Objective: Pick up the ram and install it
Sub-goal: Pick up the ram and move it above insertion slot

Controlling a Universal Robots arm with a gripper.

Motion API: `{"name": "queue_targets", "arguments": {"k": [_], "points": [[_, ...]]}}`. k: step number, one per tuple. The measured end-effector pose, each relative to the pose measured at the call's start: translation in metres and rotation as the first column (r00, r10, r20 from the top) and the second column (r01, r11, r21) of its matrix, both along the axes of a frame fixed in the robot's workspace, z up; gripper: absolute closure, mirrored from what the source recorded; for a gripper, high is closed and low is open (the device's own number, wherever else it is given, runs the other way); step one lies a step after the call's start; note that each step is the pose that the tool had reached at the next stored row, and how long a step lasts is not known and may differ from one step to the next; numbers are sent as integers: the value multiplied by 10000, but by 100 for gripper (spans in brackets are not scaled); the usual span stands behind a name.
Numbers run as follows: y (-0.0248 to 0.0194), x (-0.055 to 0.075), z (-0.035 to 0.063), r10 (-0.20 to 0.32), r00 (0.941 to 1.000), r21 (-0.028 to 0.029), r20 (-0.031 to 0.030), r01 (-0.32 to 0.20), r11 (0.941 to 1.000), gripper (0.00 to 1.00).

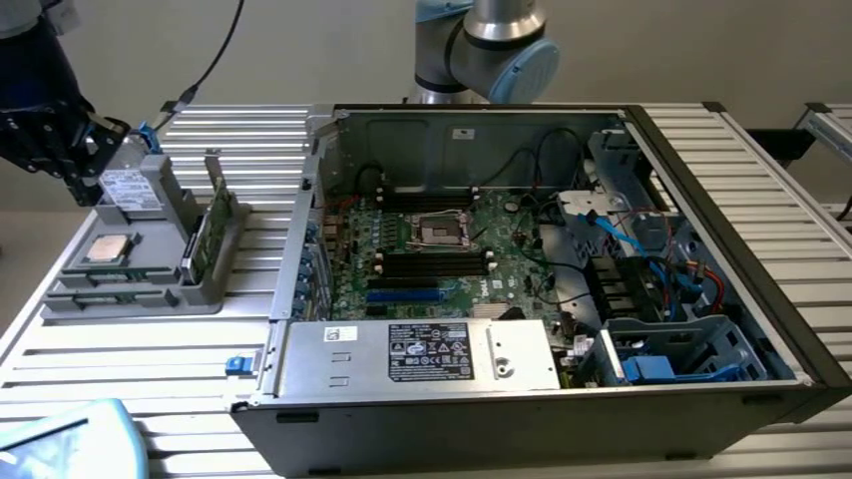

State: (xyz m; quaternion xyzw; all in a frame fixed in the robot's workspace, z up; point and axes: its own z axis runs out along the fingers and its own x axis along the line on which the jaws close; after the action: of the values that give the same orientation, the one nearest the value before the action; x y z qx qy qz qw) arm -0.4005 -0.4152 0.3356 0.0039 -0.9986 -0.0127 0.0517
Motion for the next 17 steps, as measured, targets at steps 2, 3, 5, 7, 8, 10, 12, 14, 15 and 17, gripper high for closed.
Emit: {"name": "queue_targets", "arguments": {"k": [2, 3, 5, 7, 8, 10, 12, 14, 15, 17], "points": [[0, 0, -15, 371, 9993, 22, 0, -371, 9993, 90], [0, 0, -22, 554, 9985, 31, 0, -554, 9985, 90], [0, 0, -35, 919, 9958, 49, 2, -919, 9958, 90], [0, 0, -49, 1277, 9918, 64, 4, -1277, 9918, 90], [0, 0, -57, 1460, 9893, 72, 6, -1460, 9893, 90], [0, 0, -71, 1814, 9834, 86, 8, -1814, 9834, 90], [0, 0, -85, 2173, 9761, 101, 12, -2173, 9760, 90], [0, 0, -100, 2528, 9675, 116, 16, -2528, 9675, 90], [0, 0, -108, 2701, 9628, 128, 20, -2701, 9627, 90], [0, 0, -124, 3050, 9523, 155, 31, -3051, 9522, 90]]}}
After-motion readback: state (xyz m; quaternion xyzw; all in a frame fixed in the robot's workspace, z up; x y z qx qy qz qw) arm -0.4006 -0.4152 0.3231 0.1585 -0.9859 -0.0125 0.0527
